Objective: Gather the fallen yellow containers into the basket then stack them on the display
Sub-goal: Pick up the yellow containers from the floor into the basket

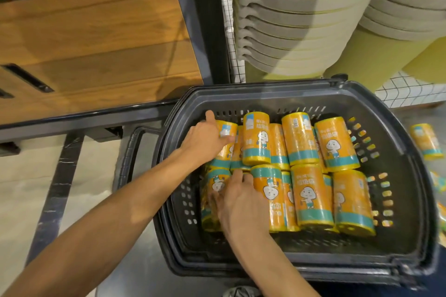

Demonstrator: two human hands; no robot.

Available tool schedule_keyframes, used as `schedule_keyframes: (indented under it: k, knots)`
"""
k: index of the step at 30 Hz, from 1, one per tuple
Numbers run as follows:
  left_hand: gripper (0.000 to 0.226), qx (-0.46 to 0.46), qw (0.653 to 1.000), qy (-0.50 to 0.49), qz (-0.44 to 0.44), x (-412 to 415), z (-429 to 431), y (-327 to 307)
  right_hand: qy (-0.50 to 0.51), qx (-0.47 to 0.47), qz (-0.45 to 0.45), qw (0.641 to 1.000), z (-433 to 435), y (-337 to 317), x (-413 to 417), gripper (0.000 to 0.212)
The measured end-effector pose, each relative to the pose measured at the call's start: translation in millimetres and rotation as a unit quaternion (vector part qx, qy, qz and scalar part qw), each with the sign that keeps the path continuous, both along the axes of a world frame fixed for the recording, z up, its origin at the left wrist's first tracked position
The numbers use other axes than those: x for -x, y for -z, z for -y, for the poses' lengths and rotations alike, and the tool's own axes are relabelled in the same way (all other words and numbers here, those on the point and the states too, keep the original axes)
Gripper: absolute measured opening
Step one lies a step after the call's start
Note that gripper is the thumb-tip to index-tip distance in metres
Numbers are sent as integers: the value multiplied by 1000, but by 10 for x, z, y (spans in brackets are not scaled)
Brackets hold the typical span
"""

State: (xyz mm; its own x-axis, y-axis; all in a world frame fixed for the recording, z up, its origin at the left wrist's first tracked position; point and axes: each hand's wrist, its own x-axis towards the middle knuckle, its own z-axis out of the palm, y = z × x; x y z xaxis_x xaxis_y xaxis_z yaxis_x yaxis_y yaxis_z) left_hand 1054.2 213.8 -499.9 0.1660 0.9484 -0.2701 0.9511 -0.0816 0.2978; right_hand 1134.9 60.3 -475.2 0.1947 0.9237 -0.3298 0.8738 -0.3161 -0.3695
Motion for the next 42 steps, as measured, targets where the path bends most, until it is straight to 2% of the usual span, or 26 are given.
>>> schedule_keyframes:
  k: [3, 6, 9, 12, 14, 16, 18, 21, 25, 29, 31, 34, 39, 42]
  knots:
    - [71, 7, 1000, 3, 5, 1, -21, -7, -11, -11, -13, 1000, -1, 45, -45, 33]
    - [71, 7, 999, 33, -4, 15, -38, -10, 24, -17, -58, 998, -17, 71, -108, 32]
    - [73, 32, 998, 47, -33, 22, -56, -41, 104, -16, -165, 981, -72, 76, -207, 34]
    - [68, 44, 998, 31, -21, 24, -58, -123, 163, -15, -292, 942, -119, 36, -327, 28]
    - [50, -10, 999, 8, 47, 29, -61, -200, 179, -39, -341, 922, -156, -26, -438, 20]
    - [28, -67, 981, -13, 183, -50, -40, -307, 175, -74, -357, 914, -210, -125, -635, 16]
    - [20, -68, 955, -6, 288, -247, 14, -453, 183, -115, -359, 908, -251, -266, -931, 19]
    - [22, -29, 929, 29, 368, -667, 131, -689, 212, -185, -310, 908, -264, -546, -1538, 22]
    - [25, 24, 905, 131, 404, -1505, 336, -899, 251, -224, -222, 915, -53, -918, -2570, 33]
    - [24, 63, 873, 216, 433, -2474, 677, -1011, 331, -252, -166, 894, 535, -1152, -3568, 34]
    - [26, 95, 855, 241, 449, -2969, 926, -1035, 377, -267, -152, 874, 951, -1214, -4007, 23]
    - [30, 120, 838, 291, 446, -3720, 1413, -988, 458, -283, -134, 832, 1642, -1123, -4552, 25]
    - [29, 163, 823, 377, 393, -4805, 2301, -506, 577, -303, -133, 747, 2900, -433, -5102, 31]
    - [33, 170, 831, 401, 347, -5264, 2658, -76, 632, -300, -138, 701, 3479, 63, -5208, 26]
